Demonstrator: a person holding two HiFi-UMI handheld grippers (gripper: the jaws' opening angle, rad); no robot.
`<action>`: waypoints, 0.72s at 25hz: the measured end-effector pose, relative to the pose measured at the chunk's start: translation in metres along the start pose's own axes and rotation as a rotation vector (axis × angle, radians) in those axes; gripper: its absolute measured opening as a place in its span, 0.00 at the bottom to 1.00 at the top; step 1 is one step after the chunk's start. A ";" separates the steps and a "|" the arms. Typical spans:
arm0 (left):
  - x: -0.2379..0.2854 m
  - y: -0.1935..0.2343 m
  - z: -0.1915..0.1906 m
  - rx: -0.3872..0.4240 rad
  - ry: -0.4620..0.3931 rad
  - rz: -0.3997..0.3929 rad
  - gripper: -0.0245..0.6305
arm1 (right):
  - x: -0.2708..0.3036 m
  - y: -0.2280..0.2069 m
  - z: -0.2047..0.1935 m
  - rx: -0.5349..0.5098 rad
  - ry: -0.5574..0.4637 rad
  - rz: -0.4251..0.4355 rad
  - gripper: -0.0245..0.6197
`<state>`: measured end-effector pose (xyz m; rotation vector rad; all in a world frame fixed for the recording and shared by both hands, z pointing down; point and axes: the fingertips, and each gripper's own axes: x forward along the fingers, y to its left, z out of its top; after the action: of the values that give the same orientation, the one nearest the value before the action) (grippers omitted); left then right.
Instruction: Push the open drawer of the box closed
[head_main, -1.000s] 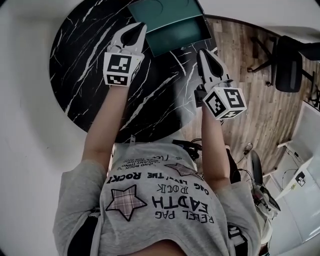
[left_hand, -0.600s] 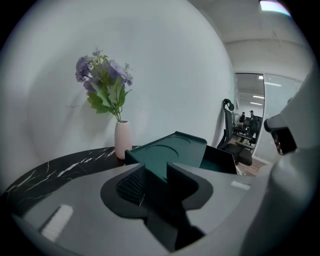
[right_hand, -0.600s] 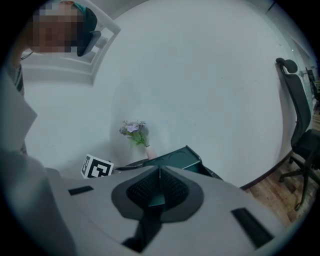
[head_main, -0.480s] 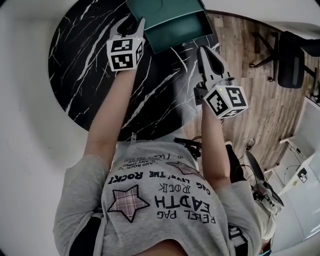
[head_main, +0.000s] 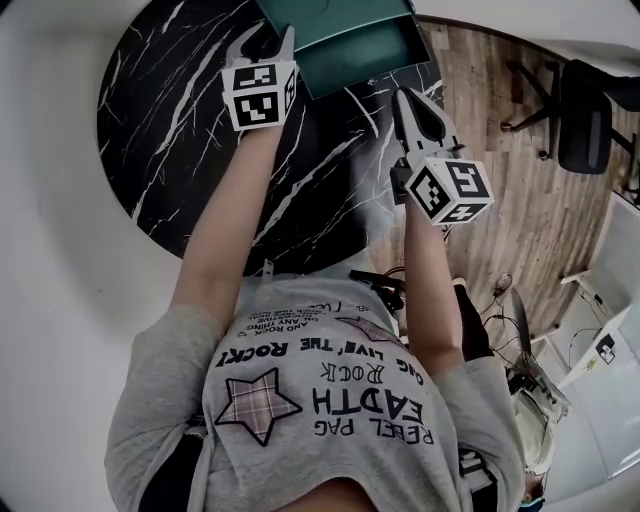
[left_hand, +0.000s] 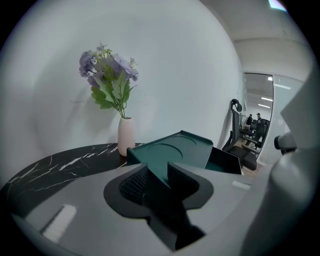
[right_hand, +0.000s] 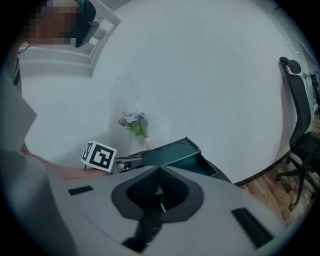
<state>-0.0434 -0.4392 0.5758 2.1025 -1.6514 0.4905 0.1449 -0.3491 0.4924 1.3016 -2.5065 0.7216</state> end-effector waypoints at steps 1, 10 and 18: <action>0.000 0.000 0.000 -0.010 -0.001 -0.001 0.23 | 0.002 -0.001 -0.005 -0.004 0.019 0.000 0.06; 0.000 0.003 0.000 -0.086 0.005 -0.025 0.22 | 0.021 -0.013 -0.050 -0.059 0.180 0.002 0.06; 0.001 0.004 0.001 -0.084 0.014 -0.044 0.22 | 0.043 -0.019 -0.085 -0.087 0.275 0.031 0.06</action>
<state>-0.0470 -0.4413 0.5755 2.0653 -1.5861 0.4144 0.1335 -0.3439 0.5888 1.0571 -2.3135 0.7339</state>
